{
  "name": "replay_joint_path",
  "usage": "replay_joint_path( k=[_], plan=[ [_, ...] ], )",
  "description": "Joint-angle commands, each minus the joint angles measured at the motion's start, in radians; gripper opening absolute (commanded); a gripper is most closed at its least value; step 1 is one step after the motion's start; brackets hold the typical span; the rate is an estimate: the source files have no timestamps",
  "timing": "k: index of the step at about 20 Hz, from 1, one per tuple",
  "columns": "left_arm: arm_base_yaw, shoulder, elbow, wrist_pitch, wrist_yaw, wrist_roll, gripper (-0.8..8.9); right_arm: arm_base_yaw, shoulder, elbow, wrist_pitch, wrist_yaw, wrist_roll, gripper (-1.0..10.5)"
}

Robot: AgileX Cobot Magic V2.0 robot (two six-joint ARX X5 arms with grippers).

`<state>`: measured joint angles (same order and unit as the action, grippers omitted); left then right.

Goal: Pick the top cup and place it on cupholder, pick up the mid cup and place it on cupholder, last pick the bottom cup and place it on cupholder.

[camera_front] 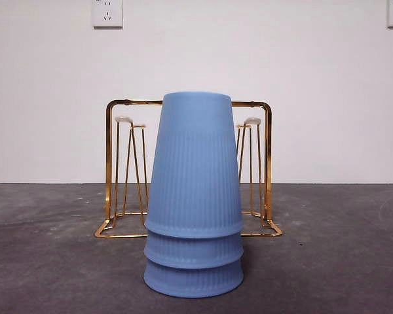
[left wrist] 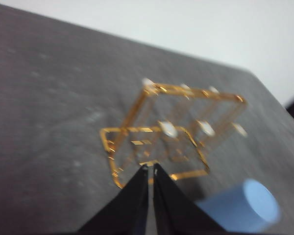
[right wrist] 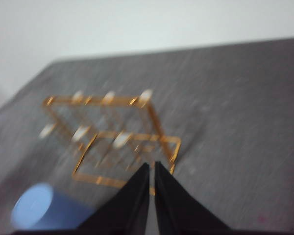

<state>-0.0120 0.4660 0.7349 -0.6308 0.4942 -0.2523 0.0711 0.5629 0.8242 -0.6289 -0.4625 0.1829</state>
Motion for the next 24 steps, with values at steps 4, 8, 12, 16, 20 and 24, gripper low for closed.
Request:
replay_joint_path(
  k=[4,8,12,16,20,24],
  plan=[
    [-0.033,0.097,0.101,-0.144,0.108,0.195,0.09,0.059,0.136,0.147,-0.238,-0.040,-0.225,0.1],
    [-0.073,0.126,0.124,-0.236,0.120,0.262,0.09,0.128,0.182,0.171,-0.344,-0.037,-0.284,0.1],
    [-0.107,0.127,0.124,-0.270,0.120,0.268,0.09,0.190,0.195,0.171,-0.378,-0.034,-0.303,0.1],
    [-0.119,0.126,0.124,-0.267,0.120,0.262,1.38,0.220,0.194,0.171,-0.368,-0.034,-0.297,0.9],
    [-0.119,0.127,0.124,-0.267,0.120,0.259,4.10,0.222,0.194,0.171,-0.344,-0.035,-0.266,4.5],
    [-0.119,0.127,0.124,-0.267,0.119,0.259,4.09,0.275,0.210,0.172,-0.294,-0.044,-0.229,4.5]
  ],
)
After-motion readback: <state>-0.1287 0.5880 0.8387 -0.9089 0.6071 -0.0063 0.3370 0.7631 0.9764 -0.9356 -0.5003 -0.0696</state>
